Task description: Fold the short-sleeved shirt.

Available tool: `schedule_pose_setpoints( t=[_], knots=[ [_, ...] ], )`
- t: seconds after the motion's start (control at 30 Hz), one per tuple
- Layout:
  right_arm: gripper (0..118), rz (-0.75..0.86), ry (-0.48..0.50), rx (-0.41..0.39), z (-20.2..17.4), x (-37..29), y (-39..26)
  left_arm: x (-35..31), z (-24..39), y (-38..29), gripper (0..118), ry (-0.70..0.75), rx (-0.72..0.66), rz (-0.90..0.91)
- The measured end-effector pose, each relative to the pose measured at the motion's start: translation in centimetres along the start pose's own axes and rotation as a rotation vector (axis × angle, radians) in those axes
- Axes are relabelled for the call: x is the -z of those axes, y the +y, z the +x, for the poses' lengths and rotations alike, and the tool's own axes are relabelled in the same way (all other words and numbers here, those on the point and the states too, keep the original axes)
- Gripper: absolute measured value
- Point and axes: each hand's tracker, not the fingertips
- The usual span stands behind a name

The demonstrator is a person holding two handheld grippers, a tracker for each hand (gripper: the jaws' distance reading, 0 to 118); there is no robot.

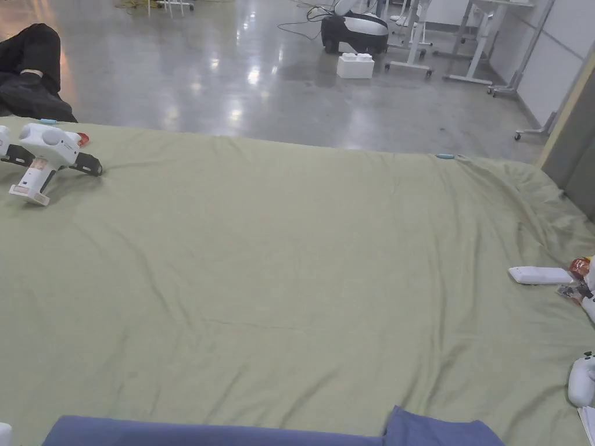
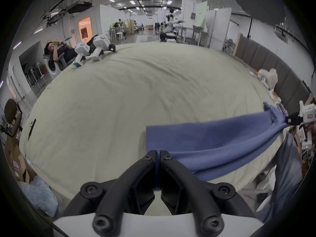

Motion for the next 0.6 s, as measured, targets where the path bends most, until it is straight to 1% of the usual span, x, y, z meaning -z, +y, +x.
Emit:
schedule_pose_setpoints(
  t=[0.07,0.1,0.13,0.17,0.2,0.23,0.27,0.3,0.33,0.37,0.43,0.5,0.6],
  knots=[
    [1,-0.014,-0.004,0.012,-0.3,0.9,-0.2,0.7,0.3,-0.4,2,0.009,0.000,-0.016],
    [2,-0.020,-0.008,0.011,-0.5,1.3,-0.1,1.0,0.4,-0.6,4,0.014,-0.001,-0.020],
    [3,-0.020,-0.013,0.012,-0.7,1.2,0.0,1.2,0.5,-0.6,9,0.020,-0.006,-0.022],
    [14,-0.018,-0.020,0.013,-0.9,1.1,0.1,1.3,0.5,-0.6,18,0.027,-0.013,-0.022],
    [34,-0.020,-0.034,0.008,-1.1,0.8,0.4,1.9,0.0,-0.8,26,0.035,-0.019,-0.018],
    [61,-0.020,-0.045,0.010,-1.3,0.3,0.7,1.8,-0.1,-0.6,36,0.054,-0.027,-0.009],
    [89,-0.011,-0.081,0.013,-1.3,-0.3,0.9,1.5,-0.2,-0.2,48,0.060,-0.034,0.002],
    [97,0.007,-0.106,0.015,-1.4,-1.0,1.3,1.2,-0.3,0.2,58,0.062,-0.043,0.031],
    [97,0.048,-0.115,0.023,-1.5,-1.8,1.9,0.7,-0.3,0.8,65,0.065,-0.059,0.071],
    [97,0.107,-0.115,0.036,-1.7,-2.6,2.5,0.3,-0.2,1.4,66,0.069,-0.074,0.101],
    [97,0.196,-0.114,0.060,-2.4,-4.0,3.9,-0.2,0.3,2.9,68,0.065,-0.086,0.169],
    [97,0.296,-0.086,0.085,-3.3,-4.5,5.3,-0.9,1.5,4.3,68,0.064,-0.091,0.233],
    [97,0.425,-0.078,0.112,-5.5,-4.7,7.4,-0.3,3.1,6.1,68,0.076,-0.077,0.321]
  ],
)
